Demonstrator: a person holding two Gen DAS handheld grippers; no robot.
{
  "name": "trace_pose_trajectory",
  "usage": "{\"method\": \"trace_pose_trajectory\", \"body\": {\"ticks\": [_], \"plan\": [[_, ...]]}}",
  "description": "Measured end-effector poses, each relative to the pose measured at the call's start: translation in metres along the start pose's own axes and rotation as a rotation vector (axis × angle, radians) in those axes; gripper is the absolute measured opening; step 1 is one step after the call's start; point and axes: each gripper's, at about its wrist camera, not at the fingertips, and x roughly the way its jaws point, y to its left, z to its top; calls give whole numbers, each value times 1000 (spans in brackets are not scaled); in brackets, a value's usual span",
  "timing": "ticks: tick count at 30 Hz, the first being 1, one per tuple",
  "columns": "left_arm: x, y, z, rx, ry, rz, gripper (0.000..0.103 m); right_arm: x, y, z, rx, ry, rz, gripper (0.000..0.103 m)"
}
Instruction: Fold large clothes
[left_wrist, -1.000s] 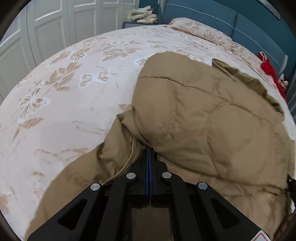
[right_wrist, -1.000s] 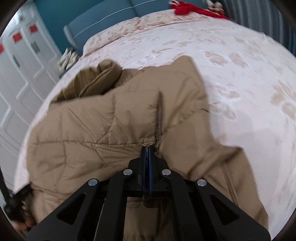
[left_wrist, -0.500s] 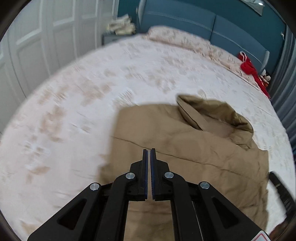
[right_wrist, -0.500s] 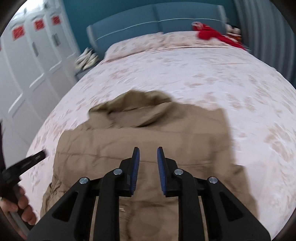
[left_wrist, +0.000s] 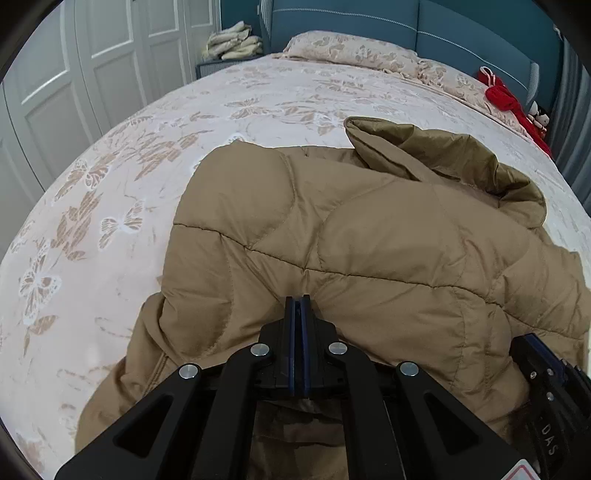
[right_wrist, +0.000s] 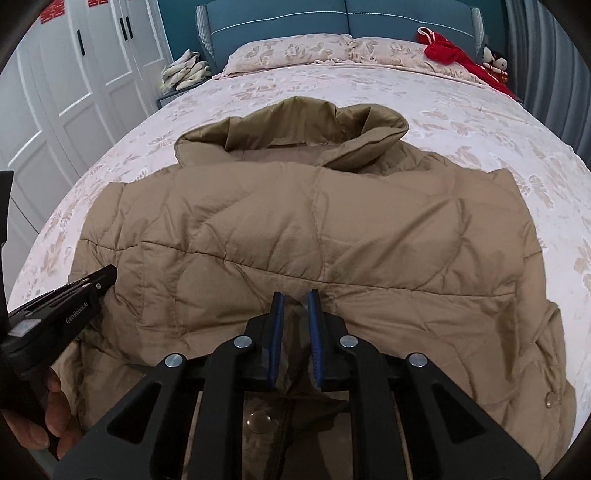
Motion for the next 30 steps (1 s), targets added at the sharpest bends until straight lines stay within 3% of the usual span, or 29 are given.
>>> {"method": "trace_pose_trajectory", "body": {"ticks": [30], "plan": [[7,-21,-29,68,-176,115,2,15,2,-23,-21,-98,-16,11]]}}
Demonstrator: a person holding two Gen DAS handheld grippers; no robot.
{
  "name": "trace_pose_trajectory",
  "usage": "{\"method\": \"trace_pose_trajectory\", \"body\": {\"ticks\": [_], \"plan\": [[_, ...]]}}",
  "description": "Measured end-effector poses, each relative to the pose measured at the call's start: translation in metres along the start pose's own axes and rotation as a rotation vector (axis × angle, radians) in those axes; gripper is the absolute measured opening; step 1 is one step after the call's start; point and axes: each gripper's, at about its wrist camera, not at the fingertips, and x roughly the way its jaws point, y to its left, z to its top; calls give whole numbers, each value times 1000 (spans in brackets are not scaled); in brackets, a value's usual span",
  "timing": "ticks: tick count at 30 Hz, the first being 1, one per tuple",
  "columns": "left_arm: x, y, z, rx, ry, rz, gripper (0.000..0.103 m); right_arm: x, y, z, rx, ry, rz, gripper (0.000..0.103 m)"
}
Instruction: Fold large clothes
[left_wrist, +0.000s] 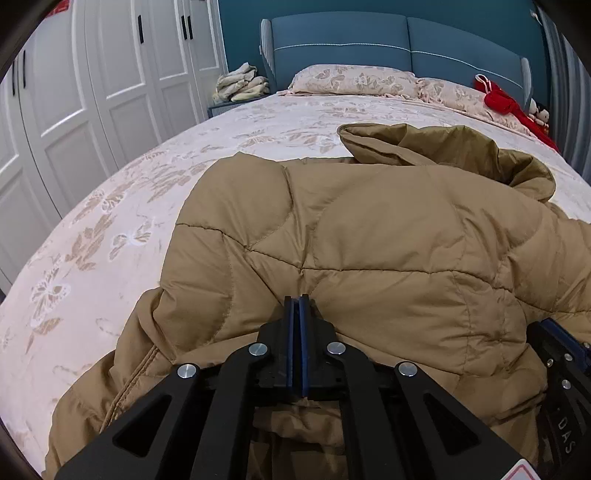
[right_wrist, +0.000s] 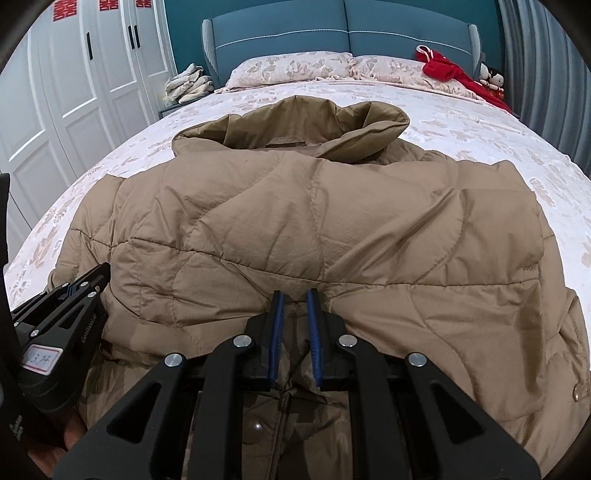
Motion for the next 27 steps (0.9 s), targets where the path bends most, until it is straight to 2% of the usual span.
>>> {"method": "trace_pose_trajectory", "body": {"ticks": [10,13,16,17,18,19,20,21,23,27], "plan": [[1,-9,-4,44,-11,57,1,1,2,-1,-11,-15,-12,11],[1,-11,-2,60,-2,75,1,-1,-2,-1,9,-15,12,12],[-1,-7,5,54,32,51,2,-5,-12,4,63,13,73,13],[-5,1,11,41,65,13,6,-8,-19,8,99,49,103,15],[-9,7,13,33,86,-22,15,-12,-24,10,130,75,126,17],[-15,15,16,20,108,-70,25,-22,-33,10,188,105,175,26],[-26,31,21,-18,127,-138,54,-30,-41,10,227,117,213,36],[-33,39,23,-42,123,-165,67,-43,-52,9,272,123,255,38],[-48,62,38,-106,97,-243,66,-60,-63,14,275,107,277,39],[-41,60,87,-145,125,-328,66,-66,-82,45,294,68,270,40]]}}
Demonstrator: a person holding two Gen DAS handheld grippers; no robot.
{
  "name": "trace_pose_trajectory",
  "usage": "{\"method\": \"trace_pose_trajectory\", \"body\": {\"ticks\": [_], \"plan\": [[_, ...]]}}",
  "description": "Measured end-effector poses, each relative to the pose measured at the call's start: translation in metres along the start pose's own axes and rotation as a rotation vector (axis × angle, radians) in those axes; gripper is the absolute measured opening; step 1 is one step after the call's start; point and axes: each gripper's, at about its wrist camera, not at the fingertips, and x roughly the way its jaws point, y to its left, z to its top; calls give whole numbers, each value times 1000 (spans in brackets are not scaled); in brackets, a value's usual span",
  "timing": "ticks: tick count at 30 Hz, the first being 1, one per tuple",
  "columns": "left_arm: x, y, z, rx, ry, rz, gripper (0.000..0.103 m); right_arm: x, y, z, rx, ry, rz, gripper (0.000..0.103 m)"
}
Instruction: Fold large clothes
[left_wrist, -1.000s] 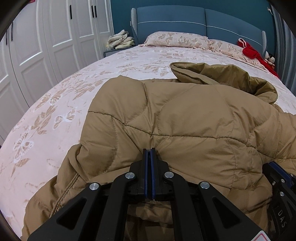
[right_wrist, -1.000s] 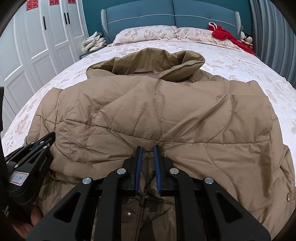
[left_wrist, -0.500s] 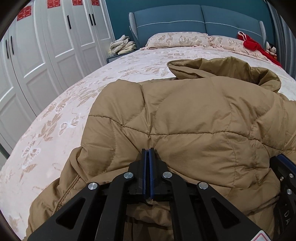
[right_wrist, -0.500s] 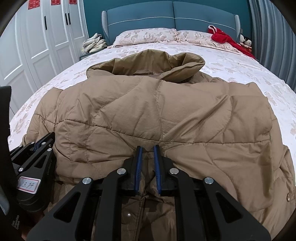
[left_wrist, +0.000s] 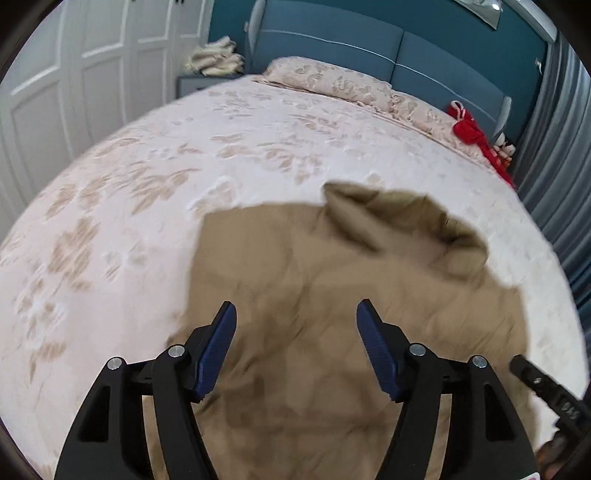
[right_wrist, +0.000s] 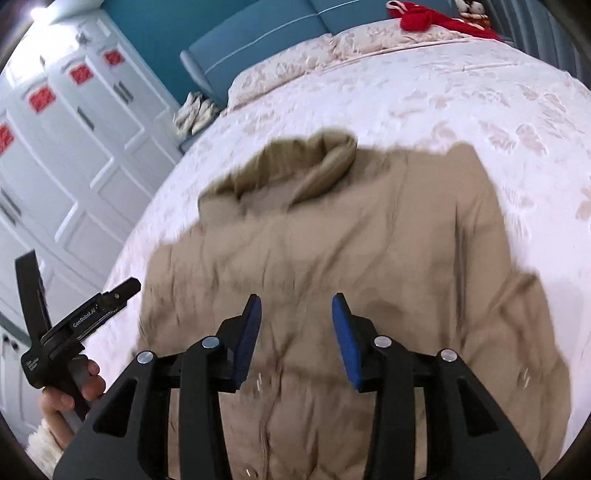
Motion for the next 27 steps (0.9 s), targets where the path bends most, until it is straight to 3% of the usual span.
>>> {"method": "trace_pose_trajectory", "body": {"ticks": [4,8,11,12,13,14,15,17,20,23,27], "plan": [[51,-22,45,-90,140,-134,66,22,-6,47,73,-53,-21,51],[104,-45,61,-85,227,-113,65,56,-16,74,132,-49,-47,51],[122,-48,64,-94,247,-99,61,83,-22,81,166,-21,-45,50],[124,-47,64,-101,246,-102,52,90,-25,82,185,-9,-37,48],[126,-46,65,-106,244,-111,43,97,-27,84,205,-4,-15,34],[128,-46,66,-103,251,-121,25,102,-28,85,214,4,14,14],[129,-44,65,-104,253,-117,15,104,-27,85,216,9,26,9],[124,-41,63,-114,230,-135,10,100,-24,86,204,-14,50,4],[117,-41,55,-65,185,-121,6,86,-15,75,107,-60,-11,4],[123,-38,39,-19,173,-91,6,95,-19,60,20,-23,-87,3],[135,-36,22,26,150,-71,8,110,-26,49,-20,1,-124,1]]}}
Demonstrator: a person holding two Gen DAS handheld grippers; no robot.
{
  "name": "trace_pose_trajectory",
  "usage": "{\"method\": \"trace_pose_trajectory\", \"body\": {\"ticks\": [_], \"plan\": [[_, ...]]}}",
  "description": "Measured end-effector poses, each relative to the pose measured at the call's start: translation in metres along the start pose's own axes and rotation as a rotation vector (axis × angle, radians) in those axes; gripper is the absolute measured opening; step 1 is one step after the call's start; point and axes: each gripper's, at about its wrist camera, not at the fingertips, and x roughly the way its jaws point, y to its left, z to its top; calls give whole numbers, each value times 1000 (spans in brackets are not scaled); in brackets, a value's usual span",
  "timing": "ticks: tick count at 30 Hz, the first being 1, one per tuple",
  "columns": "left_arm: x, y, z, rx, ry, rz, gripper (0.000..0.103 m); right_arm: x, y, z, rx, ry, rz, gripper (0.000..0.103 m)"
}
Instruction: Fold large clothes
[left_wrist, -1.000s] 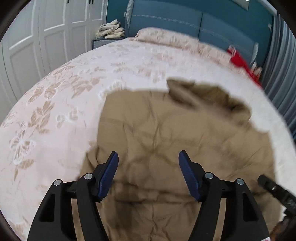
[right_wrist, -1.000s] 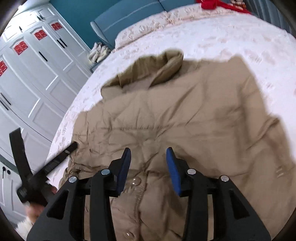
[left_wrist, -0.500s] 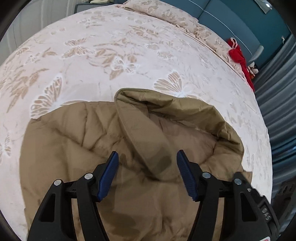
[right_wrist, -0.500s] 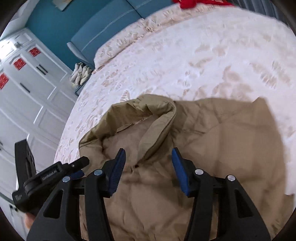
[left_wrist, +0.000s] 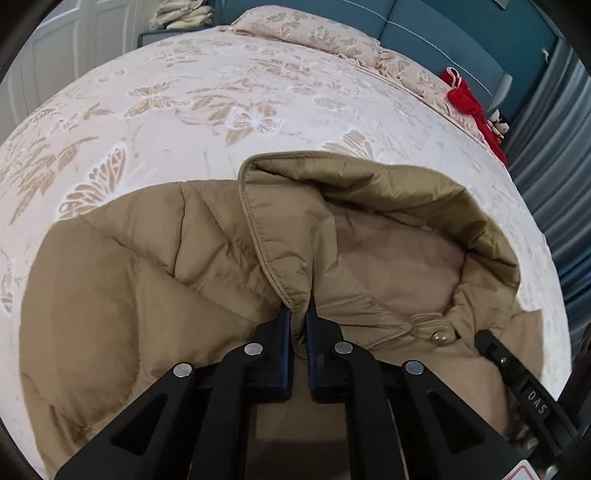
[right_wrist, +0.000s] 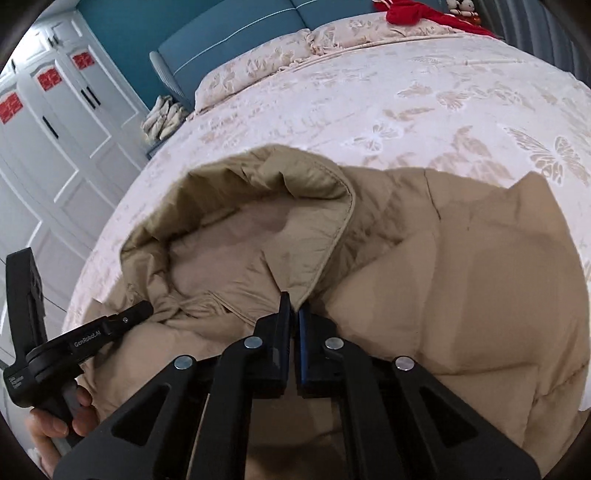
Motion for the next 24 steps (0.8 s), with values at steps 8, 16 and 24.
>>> {"method": "trace_pose_trajectory", "body": {"ticks": [8,16,24], "plan": [[11,-4,-14,54,-87,44,13,15,6,-9,-74,-20,-68,0],[13,-1,-16,44,-115,28,13,18,7,-7,-78,-18,-66,0],[-34,-5,-20,158,-64,99,36,-41,-16,-7,0,22,-33,30]]}}
